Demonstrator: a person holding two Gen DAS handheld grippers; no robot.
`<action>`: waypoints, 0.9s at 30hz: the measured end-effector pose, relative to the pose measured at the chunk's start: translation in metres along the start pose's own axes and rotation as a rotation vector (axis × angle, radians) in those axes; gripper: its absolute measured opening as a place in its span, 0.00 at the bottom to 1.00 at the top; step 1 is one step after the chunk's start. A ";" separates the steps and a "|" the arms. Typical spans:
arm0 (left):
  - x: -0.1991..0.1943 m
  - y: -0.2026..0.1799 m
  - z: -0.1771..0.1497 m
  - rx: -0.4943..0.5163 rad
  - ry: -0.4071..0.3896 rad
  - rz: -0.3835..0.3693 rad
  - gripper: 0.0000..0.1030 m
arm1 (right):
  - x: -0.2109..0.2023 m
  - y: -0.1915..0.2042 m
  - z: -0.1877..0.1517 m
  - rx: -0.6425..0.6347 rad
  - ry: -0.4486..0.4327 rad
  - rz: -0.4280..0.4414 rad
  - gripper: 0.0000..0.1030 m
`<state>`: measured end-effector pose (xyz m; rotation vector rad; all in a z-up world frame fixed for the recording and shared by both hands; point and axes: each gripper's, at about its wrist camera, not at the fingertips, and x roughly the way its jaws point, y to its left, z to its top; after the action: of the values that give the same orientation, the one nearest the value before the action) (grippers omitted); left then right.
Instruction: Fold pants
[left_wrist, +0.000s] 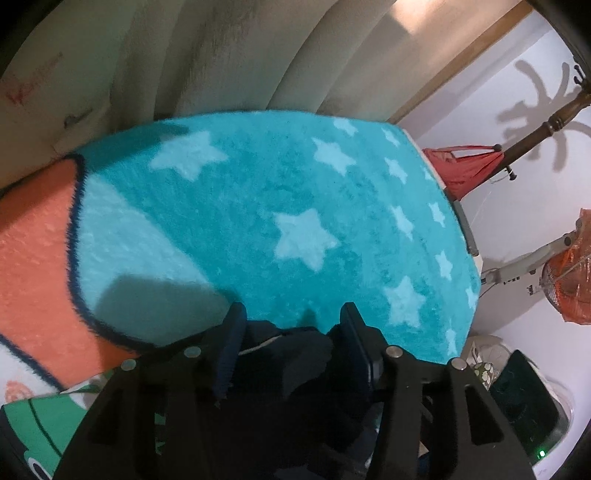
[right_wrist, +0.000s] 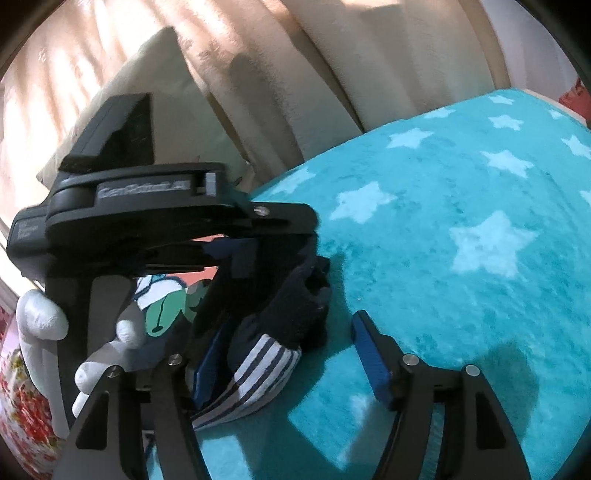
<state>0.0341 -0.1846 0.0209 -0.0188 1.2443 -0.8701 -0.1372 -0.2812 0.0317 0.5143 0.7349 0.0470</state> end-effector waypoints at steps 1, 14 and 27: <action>0.004 0.001 0.000 0.000 0.013 -0.003 0.53 | 0.002 0.001 0.000 -0.005 0.003 0.000 0.69; -0.029 -0.013 -0.011 0.072 -0.045 -0.041 0.12 | 0.002 0.008 0.009 0.015 0.000 0.114 0.21; -0.124 0.049 -0.073 -0.114 -0.287 -0.023 0.30 | 0.008 0.106 -0.010 -0.300 0.023 0.169 0.23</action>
<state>-0.0055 -0.0471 0.0724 -0.2420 1.0244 -0.7848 -0.1233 -0.1820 0.0692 0.2877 0.6909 0.3172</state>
